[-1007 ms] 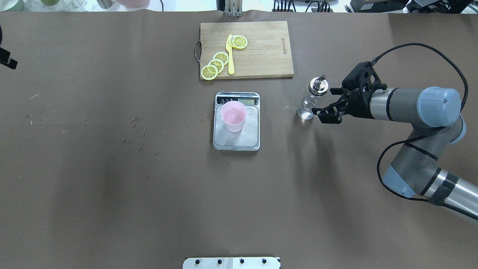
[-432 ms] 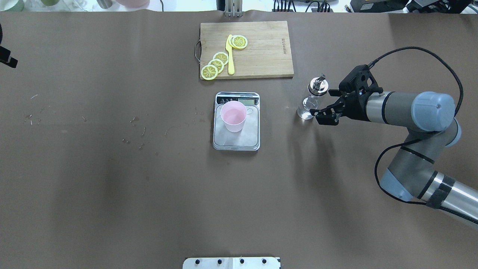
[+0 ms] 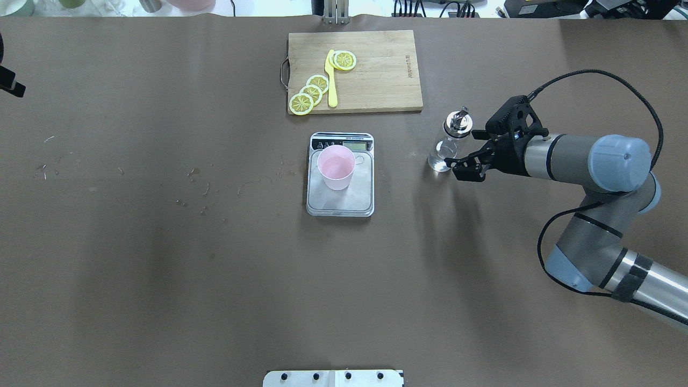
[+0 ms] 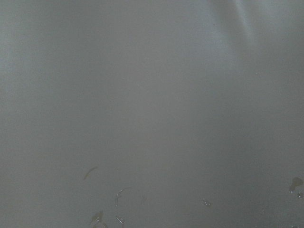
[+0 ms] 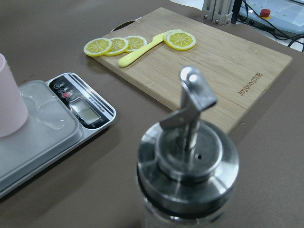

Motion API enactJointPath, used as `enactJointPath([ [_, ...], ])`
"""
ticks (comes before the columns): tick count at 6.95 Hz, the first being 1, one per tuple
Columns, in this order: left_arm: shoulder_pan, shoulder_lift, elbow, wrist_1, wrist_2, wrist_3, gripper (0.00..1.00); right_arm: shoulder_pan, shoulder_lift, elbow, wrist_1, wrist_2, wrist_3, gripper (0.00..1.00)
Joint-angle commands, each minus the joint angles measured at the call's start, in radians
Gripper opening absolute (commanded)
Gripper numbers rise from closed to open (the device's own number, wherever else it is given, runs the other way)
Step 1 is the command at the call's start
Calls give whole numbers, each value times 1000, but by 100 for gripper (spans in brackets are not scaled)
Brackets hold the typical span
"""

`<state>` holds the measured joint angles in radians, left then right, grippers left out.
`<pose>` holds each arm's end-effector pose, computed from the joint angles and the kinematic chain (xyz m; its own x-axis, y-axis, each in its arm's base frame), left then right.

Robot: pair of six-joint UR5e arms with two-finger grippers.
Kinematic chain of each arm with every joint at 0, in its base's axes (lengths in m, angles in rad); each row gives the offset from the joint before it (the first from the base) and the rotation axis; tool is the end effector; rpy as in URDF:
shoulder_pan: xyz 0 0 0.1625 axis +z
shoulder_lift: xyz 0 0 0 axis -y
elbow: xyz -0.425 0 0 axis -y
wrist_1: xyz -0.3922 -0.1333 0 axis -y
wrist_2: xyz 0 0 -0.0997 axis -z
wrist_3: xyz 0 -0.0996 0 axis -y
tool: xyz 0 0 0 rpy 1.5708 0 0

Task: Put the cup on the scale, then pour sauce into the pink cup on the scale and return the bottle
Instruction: 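Lower the right gripper around the glass sauce bottle, then close the right gripper on the glass sauce bottle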

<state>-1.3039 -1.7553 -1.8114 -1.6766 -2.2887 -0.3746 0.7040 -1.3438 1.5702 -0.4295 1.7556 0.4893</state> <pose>0.0821 -0.5573 0.4327 0.6776 0.1795 -0.7132 0.0220 0.9644 0.2637 -0.3782 -0.4720 0.4107 0.5128 -0.7028 0.4931 -0.0989 0.5222 0.8471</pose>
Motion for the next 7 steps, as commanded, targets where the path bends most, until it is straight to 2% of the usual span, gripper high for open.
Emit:
enactJointPath([
  [1,0,-1,-2,0,0,-1,97,-8,12,-7,0,-13,0,100],
  [7,2,-1,-2,0,3,-1,97,-6,40,-36,-3,-18,0,94],
])
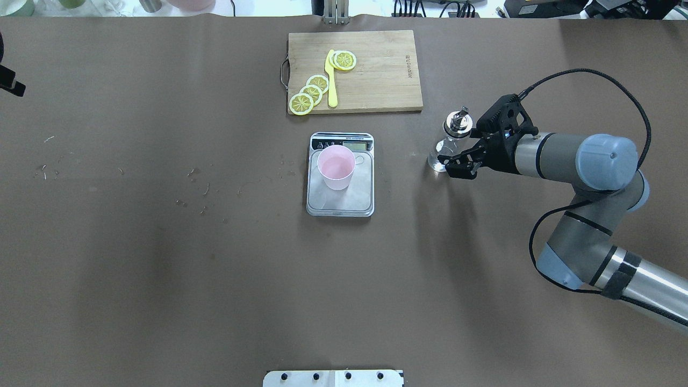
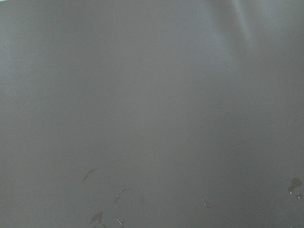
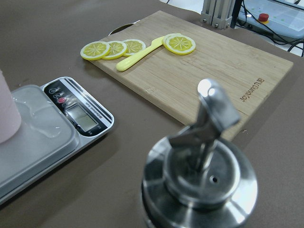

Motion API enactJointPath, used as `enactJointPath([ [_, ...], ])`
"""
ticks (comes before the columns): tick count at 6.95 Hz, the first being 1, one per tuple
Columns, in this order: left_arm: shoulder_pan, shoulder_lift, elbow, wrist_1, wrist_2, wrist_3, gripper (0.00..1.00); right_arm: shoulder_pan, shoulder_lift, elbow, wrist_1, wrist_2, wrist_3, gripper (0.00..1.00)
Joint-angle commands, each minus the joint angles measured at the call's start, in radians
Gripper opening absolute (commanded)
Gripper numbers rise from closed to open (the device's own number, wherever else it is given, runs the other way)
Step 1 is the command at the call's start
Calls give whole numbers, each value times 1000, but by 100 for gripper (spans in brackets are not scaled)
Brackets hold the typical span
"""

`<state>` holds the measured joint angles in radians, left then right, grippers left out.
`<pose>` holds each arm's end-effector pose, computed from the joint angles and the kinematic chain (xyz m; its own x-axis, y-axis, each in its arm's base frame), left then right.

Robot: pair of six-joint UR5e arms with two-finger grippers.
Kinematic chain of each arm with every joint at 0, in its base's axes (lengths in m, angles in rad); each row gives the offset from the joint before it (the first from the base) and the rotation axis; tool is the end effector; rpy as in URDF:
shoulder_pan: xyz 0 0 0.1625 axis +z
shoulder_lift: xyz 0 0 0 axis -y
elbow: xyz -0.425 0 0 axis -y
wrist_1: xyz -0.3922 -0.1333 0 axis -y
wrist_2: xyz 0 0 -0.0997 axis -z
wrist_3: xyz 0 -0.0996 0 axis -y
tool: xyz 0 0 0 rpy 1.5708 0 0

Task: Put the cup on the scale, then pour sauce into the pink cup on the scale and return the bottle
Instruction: 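Close the right gripper on the glass sauce bottle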

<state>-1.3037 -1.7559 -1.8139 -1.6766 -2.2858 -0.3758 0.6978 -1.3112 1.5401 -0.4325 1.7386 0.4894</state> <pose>0.0820 -0.5572 0.4314 0.6789 0.1801 -0.7118 0.0237 0.9636 0.2663 -0.3905 -0.4797 0.4065 0.5214 -0.6985 0.4902 -0.1021 0.5192 0.8485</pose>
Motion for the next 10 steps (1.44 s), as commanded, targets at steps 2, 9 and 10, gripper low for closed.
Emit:
enactJointPath([
  [2,1,0,1,0,2,0,97,0,9,-8,0,-7,0,91],
  [9,1,1,1,0,2,-2,97,12,36,-26,0,-8,38,79],
  [10,1,1,1,0,2,-2,97,12,39,-26,0,-8,43,71],
])
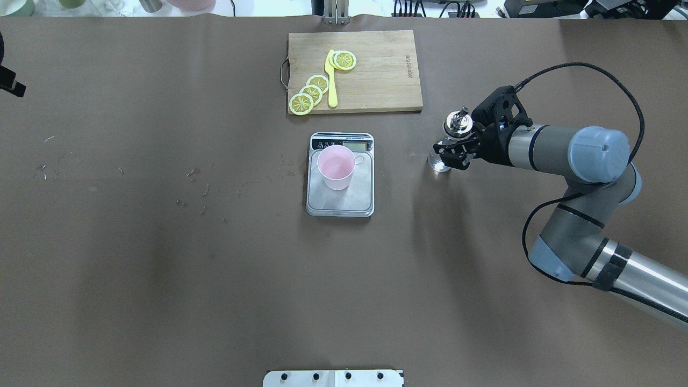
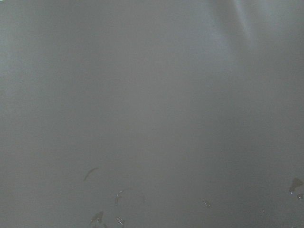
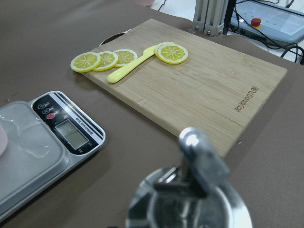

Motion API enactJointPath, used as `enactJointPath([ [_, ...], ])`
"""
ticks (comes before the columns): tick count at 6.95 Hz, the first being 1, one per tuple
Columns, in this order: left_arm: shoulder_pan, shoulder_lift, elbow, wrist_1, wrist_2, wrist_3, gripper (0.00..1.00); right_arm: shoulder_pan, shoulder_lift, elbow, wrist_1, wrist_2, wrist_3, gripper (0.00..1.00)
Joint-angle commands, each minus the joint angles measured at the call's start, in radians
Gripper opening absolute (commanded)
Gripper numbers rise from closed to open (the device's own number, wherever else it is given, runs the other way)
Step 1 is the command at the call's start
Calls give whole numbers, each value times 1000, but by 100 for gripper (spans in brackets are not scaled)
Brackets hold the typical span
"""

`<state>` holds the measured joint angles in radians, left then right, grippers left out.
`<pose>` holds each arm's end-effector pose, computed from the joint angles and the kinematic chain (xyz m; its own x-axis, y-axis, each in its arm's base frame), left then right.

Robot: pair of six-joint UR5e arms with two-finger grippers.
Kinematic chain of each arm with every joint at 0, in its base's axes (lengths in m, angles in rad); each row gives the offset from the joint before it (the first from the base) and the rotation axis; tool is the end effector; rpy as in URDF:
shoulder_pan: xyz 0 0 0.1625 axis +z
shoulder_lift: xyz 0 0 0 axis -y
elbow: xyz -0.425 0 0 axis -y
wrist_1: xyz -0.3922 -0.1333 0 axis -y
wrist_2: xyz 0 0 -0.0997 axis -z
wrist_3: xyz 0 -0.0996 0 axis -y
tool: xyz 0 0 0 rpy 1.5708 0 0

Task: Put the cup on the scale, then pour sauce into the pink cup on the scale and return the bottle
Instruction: 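Close the right gripper on the glass sauce bottle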

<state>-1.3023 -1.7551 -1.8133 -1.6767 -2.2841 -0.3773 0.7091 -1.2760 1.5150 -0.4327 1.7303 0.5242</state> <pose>0.0826 -0.5571 0.4322 0.6801 0.1784 -0.7111 0.0237 0.9641 0.2645 -0.3942 -0.4930 0.3974 0.5273 -0.6738 0.5176 -0.1361 0.5344 0.8342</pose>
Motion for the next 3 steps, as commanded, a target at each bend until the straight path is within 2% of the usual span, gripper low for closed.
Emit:
enactJointPath([
  [1,0,0,0,0,0,0,97,1,9,-1,-1,0,20,60],
  [3,0,2,-1,0,0,0,97,1,10,-4,-1,0,27,38],
])
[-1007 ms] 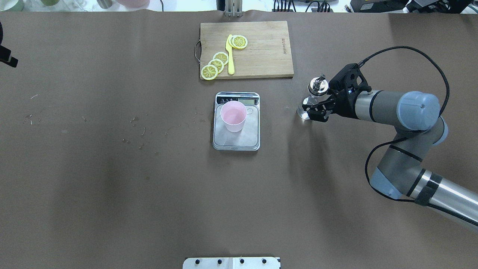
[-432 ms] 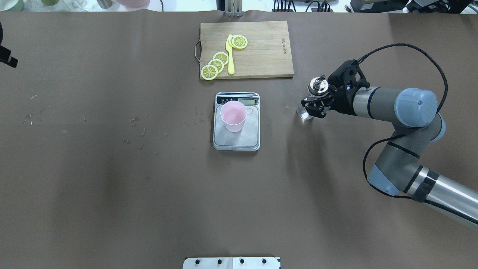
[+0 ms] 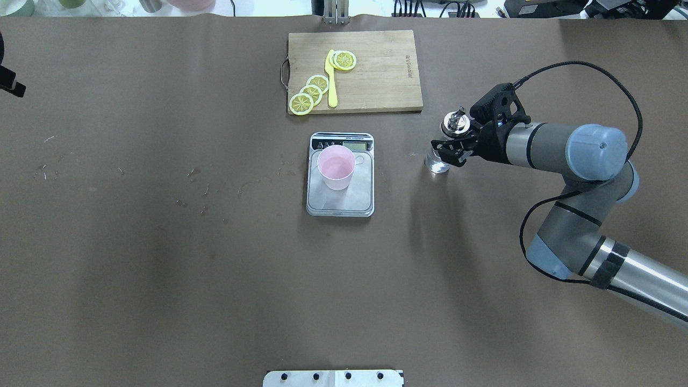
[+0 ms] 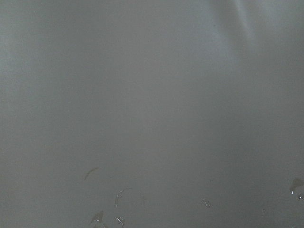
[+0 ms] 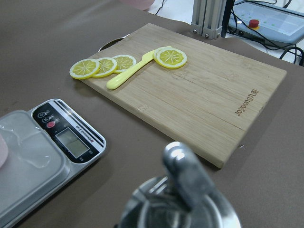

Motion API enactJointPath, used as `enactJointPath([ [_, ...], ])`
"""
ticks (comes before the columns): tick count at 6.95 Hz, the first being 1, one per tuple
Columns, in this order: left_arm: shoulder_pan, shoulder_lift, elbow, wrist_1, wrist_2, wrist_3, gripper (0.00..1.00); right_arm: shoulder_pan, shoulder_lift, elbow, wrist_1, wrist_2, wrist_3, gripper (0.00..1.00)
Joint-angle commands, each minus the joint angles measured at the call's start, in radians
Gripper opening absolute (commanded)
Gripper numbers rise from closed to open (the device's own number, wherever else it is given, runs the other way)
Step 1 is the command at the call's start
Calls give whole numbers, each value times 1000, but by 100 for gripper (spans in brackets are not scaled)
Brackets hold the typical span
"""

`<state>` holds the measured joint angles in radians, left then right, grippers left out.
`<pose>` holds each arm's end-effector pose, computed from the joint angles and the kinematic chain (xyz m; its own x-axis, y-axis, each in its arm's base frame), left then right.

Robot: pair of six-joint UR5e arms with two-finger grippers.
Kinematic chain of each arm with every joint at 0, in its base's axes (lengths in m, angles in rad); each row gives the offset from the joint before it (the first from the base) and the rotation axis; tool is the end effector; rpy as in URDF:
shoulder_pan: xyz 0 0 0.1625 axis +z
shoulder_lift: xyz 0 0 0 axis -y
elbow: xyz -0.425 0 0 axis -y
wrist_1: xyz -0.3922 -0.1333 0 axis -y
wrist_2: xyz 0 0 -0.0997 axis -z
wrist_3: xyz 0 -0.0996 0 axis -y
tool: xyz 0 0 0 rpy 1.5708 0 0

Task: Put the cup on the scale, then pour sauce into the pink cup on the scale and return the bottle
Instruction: 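Close the right gripper on the glass sauce bottle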

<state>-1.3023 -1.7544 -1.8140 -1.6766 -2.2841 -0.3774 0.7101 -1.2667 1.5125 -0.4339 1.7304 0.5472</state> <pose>0.0825 -0.5568 0.4323 0.6801 0.1782 -0.7112 0.0237 0.9641 0.2643 -0.3958 -0.4952 0.3930 0.5223 -0.6628 0.5365 -0.1522 0.5466 0.8235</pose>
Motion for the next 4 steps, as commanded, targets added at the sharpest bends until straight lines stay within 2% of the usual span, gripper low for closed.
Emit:
enactJointPath([
  [1,0,1,-1,0,0,0,97,3,1,-2,0,1,4,25],
  [2,0,1,-1,0,0,0,97,9,6,-2,0,1,20,4],
  [4,0,3,-1,0,0,0,97,6,10,-2,-12,-12,50,0],
])
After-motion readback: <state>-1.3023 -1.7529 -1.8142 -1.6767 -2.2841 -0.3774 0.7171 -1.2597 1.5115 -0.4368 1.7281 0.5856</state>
